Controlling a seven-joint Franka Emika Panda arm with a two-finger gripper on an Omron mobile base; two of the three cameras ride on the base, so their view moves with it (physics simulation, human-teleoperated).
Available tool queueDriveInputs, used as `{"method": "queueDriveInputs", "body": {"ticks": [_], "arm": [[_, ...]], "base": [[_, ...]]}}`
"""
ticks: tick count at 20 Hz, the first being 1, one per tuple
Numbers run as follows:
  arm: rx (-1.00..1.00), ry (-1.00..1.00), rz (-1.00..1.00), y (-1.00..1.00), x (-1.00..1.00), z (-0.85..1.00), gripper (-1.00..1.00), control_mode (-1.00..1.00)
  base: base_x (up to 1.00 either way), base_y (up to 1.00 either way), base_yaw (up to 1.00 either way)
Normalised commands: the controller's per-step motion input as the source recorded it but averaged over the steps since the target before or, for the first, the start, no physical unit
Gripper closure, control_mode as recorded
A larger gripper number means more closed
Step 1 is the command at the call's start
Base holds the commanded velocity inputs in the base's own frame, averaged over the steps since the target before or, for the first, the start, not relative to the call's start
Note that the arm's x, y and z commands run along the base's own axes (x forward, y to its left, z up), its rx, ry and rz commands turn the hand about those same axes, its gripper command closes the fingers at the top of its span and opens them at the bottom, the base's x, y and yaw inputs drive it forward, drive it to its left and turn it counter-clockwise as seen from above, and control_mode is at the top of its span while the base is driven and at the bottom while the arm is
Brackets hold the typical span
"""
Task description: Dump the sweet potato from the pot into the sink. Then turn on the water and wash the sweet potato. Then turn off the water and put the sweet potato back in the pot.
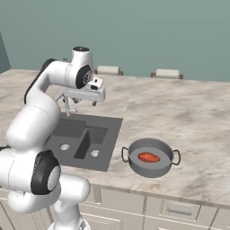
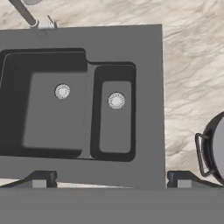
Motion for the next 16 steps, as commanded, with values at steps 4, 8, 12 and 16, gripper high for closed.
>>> {"method": "queueDriveInputs", "body": {"ticks": [4, 8, 12, 16], "arm": [[0.0, 0.01, -0.02, -0.46, 0.21, -0.01, -1.0, -1.0], [0.0, 0.02, -0.03, -0.65, 0.07, -0.12, -1.0, -1.0], [0.0, 0.03, -0.03, -0.62, 0.01, -0.24, -1.0, -1.0], [0.0, 0.05, 0.0, -0.56, 0.02, -0.35, -1.0, -1.0]], "base": [[0.0, 0.0, 0.0], [0.0, 0.0, 0.0], [0.0, 0.0, 0.0], [0.0, 0.0, 0.0]]}}
